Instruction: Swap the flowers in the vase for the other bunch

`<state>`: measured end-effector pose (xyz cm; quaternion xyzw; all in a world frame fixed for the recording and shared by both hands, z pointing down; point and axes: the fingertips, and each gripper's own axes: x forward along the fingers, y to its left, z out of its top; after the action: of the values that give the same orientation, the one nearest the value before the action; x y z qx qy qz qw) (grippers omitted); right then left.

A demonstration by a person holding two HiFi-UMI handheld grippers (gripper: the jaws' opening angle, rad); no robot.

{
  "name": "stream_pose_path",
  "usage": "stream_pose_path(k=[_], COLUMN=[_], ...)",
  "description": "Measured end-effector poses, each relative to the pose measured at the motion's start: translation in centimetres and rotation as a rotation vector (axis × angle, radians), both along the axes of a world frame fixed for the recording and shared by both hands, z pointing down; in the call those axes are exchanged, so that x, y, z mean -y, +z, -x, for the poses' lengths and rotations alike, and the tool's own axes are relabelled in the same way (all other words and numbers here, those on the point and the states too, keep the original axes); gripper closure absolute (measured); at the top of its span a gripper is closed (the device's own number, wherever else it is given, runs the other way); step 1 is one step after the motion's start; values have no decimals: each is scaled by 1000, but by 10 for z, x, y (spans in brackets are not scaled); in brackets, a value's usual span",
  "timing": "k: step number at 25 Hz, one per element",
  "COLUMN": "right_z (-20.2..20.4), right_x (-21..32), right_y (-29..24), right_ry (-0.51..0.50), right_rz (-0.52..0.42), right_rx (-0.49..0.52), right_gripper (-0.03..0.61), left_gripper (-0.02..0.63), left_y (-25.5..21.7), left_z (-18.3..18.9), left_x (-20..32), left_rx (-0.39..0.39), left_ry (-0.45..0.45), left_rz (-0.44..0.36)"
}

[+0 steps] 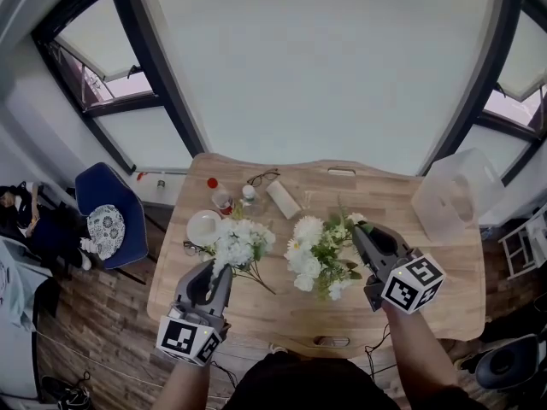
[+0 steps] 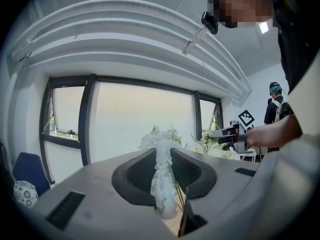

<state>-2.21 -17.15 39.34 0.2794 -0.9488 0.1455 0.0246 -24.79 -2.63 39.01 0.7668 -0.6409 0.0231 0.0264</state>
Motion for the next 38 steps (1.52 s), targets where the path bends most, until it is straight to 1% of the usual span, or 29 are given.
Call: stream_pose_path(k=[8, 13, 19, 24, 32, 38], right_z=[0, -3, -6, -9, -20, -30], right_x=[-1, -2, -3, -6, -12, -19], right_y=[-18, -33, -47, -71, -101, -126], right_ry=[-17, -21, -23, -31, -35, -12], right_rz=[-5, 12, 25, 36, 10, -51], right_rx=[51, 107, 151, 220, 272, 278], right_gripper=[522, 522, 522, 522, 522, 521], left_gripper=[531, 531, 531, 531, 532, 532], left_y=[-4, -10, -15, -20, -33, -40], left_z=[-2, -3, -4, -6, -7, -7], left_x=[3, 5, 7, 11, 18, 18], left_rx=[0, 1, 4, 5, 5, 3], left_ry=[2, 5, 13, 26, 38, 50], left_rz=[-11, -23, -32, -41, -70, -96])
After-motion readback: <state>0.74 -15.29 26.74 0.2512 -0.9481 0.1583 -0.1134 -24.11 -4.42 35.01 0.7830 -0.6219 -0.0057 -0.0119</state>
